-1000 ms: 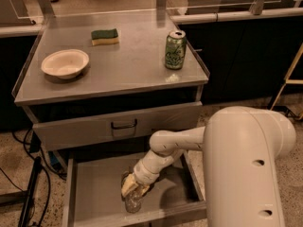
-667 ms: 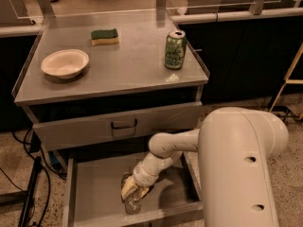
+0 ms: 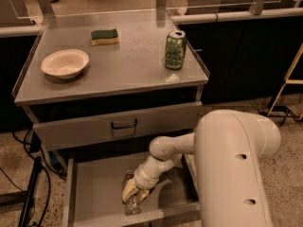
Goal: Place water bottle into middle drawer
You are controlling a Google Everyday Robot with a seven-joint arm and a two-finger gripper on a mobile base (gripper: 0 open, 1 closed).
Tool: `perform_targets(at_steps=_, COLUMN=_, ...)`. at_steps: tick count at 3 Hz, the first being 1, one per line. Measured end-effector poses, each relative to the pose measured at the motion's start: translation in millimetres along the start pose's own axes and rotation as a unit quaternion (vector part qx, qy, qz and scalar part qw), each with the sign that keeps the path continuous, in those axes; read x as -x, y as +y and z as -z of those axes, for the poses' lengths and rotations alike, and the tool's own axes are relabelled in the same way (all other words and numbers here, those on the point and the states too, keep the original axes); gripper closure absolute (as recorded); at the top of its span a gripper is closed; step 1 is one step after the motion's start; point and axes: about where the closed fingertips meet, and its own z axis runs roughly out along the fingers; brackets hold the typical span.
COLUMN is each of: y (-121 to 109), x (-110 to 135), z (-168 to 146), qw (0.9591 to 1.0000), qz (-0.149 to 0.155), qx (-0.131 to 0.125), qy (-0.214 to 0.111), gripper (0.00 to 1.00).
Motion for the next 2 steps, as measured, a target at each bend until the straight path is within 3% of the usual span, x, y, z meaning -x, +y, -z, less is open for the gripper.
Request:
perform_targets(at_steps=1, y=6.4, x=3.6, z=19.6, qw=0.9997, qz=0.009, qx=0.004, qy=-0.021, gripper=1.0)
perform_targets(at_steps=2, y=7.2, x=4.1, z=21.7, qw=0.9997, qz=0.01, qx=0.004, qy=-0.022, gripper=0.83)
